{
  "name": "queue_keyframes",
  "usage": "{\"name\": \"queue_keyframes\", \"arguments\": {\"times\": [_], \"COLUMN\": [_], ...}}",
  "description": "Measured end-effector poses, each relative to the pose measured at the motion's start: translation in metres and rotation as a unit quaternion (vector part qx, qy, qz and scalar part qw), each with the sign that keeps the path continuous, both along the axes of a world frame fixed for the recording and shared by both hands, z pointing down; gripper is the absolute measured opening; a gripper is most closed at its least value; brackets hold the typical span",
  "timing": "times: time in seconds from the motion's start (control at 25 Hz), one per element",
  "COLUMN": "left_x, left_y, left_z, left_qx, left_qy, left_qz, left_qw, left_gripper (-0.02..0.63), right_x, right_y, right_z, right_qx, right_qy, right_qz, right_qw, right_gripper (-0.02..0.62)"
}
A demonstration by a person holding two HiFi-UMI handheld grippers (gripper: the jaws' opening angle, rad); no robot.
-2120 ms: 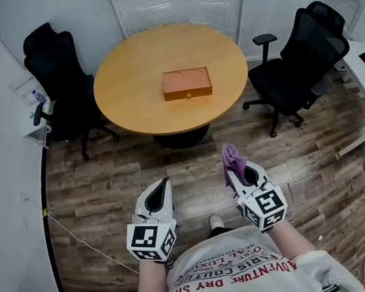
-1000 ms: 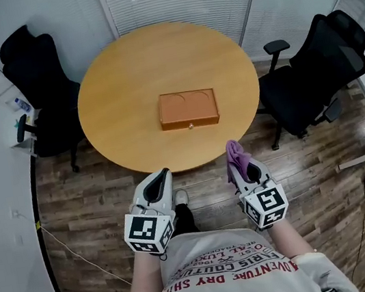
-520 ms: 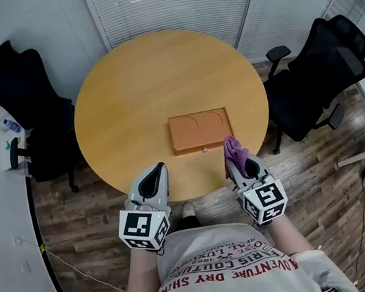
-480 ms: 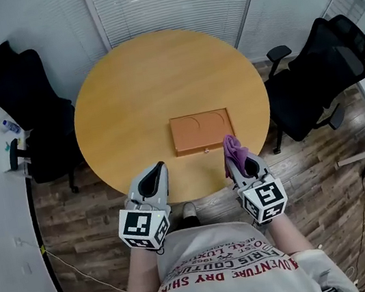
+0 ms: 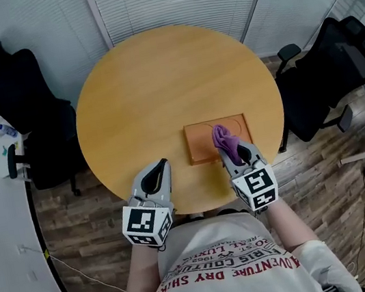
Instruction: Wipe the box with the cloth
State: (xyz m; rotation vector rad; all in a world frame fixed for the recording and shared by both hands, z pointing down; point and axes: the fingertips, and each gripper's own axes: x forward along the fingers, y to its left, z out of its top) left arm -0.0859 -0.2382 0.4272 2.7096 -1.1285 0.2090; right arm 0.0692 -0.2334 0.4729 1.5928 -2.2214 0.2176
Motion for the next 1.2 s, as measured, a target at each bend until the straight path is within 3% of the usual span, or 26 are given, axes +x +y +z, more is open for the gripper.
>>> {"name": "queue_keyframes", "arguments": {"times": [0.24, 0.52, 0.68, 0.96, 1.2], "left_x": [-0.006, -0.011, -0.008, -0.014, -0.021], "left_y": [-0.026, -0.047, -0.051, -0.053, -0.05], "left_z": [0.011, 0.035, 0.045, 0.05, 0.046], "left_qx": [0.001, -0.009, -0.019, -0.038, -0.035], "left_qy": [0.007, 0.009, 0.021, 0.026, 0.018], "left_qz": [-0.011, -0.038, -0.057, -0.096, -0.115], "left_qw": [0.9999, 0.9992, 0.9979, 0.9943, 0.9926], "left_gripper": [0.009, 0.009, 0.009, 0.009, 0.009], "right_x": [-0.007, -0.015, -0.014, -0.029, -0.035], "right_y": [-0.048, -0.09, -0.107, -0.111, -0.107], "right_z": [0.042, 0.093, 0.117, 0.151, 0.157], "right_qx": [-0.027, -0.076, -0.091, -0.145, -0.149], "right_qy": [0.067, 0.185, 0.211, 0.253, 0.295], "right_qz": [-0.037, -0.083, -0.116, -0.19, -0.219], "right_qw": [0.997, 0.976, 0.966, 0.937, 0.918], "right_gripper": [0.076, 0.078, 0.077, 0.078, 0.075]}}
